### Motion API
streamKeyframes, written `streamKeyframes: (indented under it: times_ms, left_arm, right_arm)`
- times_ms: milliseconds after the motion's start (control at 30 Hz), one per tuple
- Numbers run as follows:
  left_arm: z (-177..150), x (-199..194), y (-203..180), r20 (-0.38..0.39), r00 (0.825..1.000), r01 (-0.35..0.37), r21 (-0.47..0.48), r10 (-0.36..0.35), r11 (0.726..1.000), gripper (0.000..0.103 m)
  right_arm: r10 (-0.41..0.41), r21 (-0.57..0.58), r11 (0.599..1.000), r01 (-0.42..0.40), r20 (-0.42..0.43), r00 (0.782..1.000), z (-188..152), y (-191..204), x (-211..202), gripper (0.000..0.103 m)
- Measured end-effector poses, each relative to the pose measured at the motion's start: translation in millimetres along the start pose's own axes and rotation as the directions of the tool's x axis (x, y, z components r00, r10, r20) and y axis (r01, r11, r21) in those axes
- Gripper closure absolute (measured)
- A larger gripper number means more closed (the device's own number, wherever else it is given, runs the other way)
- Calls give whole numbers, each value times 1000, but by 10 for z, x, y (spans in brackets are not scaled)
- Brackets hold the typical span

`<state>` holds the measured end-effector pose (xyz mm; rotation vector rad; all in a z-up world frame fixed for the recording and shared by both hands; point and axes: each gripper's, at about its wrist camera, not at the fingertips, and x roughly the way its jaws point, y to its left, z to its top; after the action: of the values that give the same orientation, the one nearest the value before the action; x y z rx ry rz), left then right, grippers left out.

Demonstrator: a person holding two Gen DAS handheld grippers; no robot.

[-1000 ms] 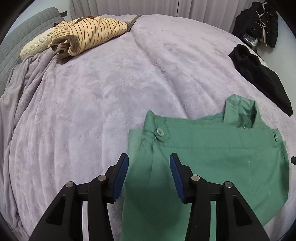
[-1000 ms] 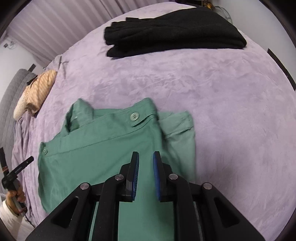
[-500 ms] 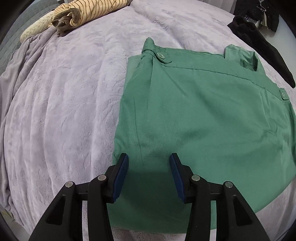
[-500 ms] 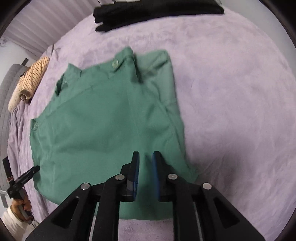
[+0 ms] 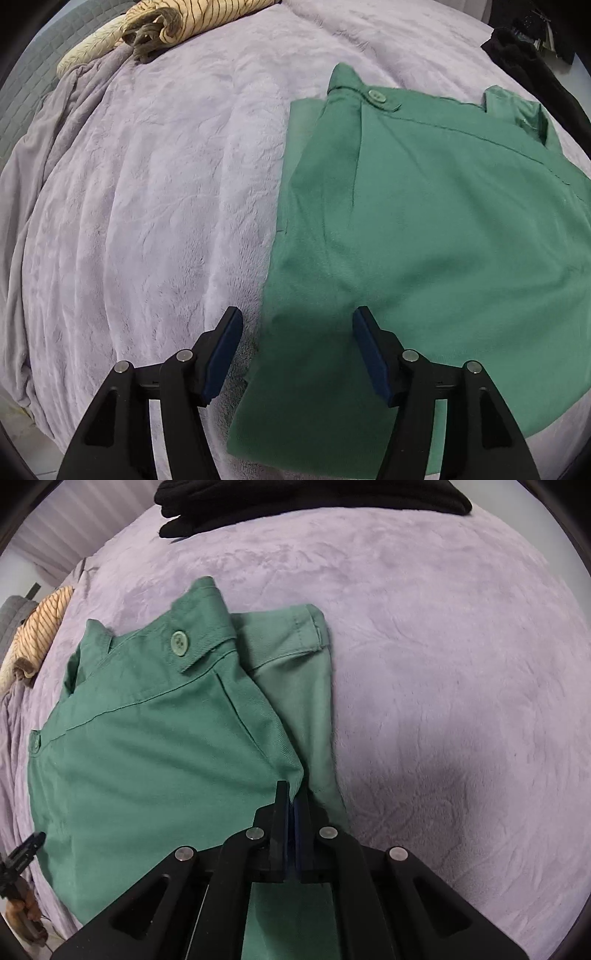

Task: Fold large clothes
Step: 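Lay the folded hem down with both grippers and press it flat, then open both grippers and withdraw them from the folded jacket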

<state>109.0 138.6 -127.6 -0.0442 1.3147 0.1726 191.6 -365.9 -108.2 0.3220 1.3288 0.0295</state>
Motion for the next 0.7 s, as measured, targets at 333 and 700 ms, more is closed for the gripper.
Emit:
streamKeyframes:
  times_ms: [333,700]
  left_arm:
    - [-42,-440,92,52,996,73,-6,-72,997,39]
    - [-423,-80,270,-28,1000,-3,18,4,1000,22]
  right_arm:
    - [83,-74,994,-76,101,991,-466,380,-784,101]
    - [65,105,993,-61,-34,997,-1102,-196,-345,103]
